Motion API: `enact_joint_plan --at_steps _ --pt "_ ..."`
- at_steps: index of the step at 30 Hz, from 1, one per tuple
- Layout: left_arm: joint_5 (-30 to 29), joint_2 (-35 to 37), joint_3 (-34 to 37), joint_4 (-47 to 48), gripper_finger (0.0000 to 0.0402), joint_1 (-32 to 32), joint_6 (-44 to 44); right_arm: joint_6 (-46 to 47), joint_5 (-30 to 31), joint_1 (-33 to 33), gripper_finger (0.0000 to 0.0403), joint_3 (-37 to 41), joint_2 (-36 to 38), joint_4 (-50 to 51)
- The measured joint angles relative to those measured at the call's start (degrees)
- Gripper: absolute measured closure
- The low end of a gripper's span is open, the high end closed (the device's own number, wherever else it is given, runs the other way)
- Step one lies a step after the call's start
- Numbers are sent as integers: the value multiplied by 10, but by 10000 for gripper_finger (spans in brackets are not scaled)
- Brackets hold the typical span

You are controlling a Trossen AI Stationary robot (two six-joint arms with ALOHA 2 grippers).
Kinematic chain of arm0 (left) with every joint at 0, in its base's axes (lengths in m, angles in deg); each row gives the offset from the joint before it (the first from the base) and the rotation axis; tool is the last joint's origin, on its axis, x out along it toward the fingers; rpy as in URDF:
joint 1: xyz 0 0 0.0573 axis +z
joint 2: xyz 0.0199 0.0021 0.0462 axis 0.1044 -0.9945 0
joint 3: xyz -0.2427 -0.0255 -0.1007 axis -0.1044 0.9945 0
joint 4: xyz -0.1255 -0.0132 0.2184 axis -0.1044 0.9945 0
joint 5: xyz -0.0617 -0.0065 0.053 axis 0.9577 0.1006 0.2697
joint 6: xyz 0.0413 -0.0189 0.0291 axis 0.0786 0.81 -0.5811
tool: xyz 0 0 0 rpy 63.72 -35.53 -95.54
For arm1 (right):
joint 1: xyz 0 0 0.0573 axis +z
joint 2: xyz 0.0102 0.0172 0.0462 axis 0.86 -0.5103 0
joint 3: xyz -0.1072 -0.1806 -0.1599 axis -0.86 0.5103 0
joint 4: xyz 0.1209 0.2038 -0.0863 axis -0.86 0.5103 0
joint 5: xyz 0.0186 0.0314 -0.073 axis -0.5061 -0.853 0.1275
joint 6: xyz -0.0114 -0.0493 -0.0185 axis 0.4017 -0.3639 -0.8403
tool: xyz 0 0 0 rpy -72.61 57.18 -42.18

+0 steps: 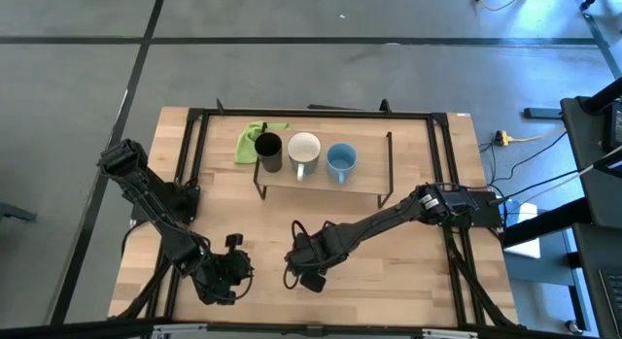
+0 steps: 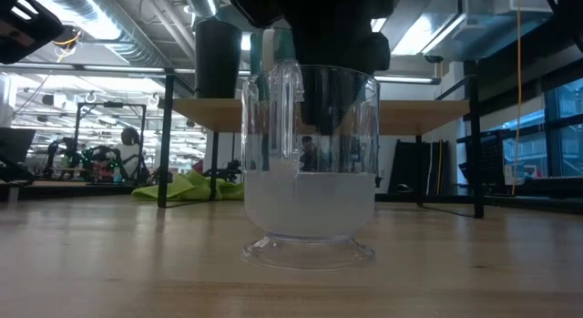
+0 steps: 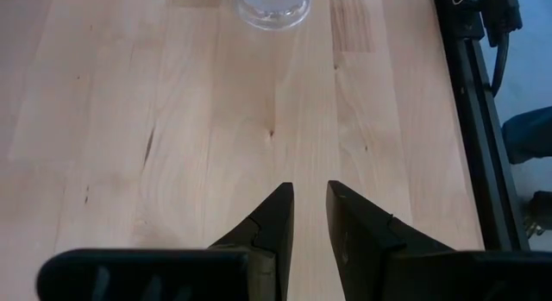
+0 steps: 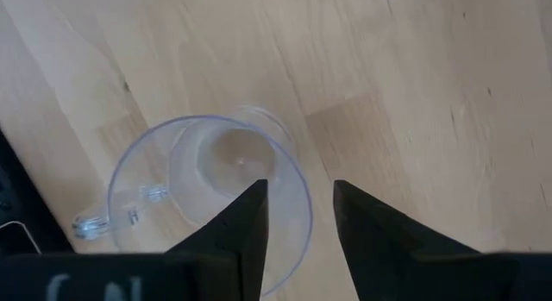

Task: Stack small to large cups/mugs on shelf
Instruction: Put the transparent mug on the shelf

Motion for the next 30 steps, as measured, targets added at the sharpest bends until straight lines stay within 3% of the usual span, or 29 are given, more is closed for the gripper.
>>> enact_joint_plan --at_steps 6,19,30 --pt "-4 0 0 2 335 0 0 2 0 0 289 0 0 5" --pt "-4 0 0 16 335 0 0 -4 5 0 394 0 0 26" --pt "-4 0 0 15 335 0 3 -2 2 0 397 0 1 32"
